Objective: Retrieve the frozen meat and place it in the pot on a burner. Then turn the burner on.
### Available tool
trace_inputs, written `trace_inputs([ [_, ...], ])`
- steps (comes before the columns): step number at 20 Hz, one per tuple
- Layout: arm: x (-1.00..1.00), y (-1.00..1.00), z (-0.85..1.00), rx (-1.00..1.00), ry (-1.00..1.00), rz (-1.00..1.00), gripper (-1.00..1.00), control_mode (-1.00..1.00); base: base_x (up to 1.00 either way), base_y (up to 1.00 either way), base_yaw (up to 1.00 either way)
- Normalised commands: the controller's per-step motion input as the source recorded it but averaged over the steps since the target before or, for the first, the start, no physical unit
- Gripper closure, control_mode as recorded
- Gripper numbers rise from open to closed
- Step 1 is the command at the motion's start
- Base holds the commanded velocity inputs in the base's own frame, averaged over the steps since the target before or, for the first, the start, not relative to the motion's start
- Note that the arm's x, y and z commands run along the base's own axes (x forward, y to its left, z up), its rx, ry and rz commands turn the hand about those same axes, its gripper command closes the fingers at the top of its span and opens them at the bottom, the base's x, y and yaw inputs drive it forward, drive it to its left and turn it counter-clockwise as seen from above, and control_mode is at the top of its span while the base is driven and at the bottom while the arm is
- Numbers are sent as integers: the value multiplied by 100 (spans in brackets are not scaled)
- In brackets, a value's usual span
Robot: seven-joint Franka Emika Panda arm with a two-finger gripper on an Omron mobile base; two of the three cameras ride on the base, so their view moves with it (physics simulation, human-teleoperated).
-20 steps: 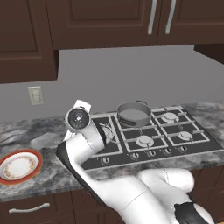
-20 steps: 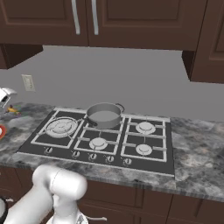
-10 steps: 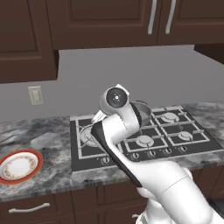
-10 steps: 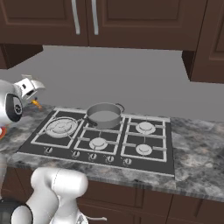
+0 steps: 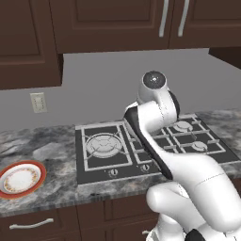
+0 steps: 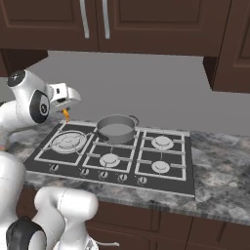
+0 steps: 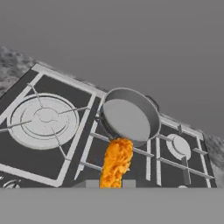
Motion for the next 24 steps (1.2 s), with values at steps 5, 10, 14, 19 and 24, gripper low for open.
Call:
trace_inputs([
  [5,12,-100,0,9,2,-32,100,-100,0,0,0],
  [10,28,-60,0,6,0,-4,100,-100,0,0,0],
  [14,20,-45,0,24,2,0,100,-100,0,0,0],
  [19,11,-16,0,26,1,0,100,-100,0,0,0],
  [24,11,4,-8,-5,0,0,100,-100,0,0,0],
])
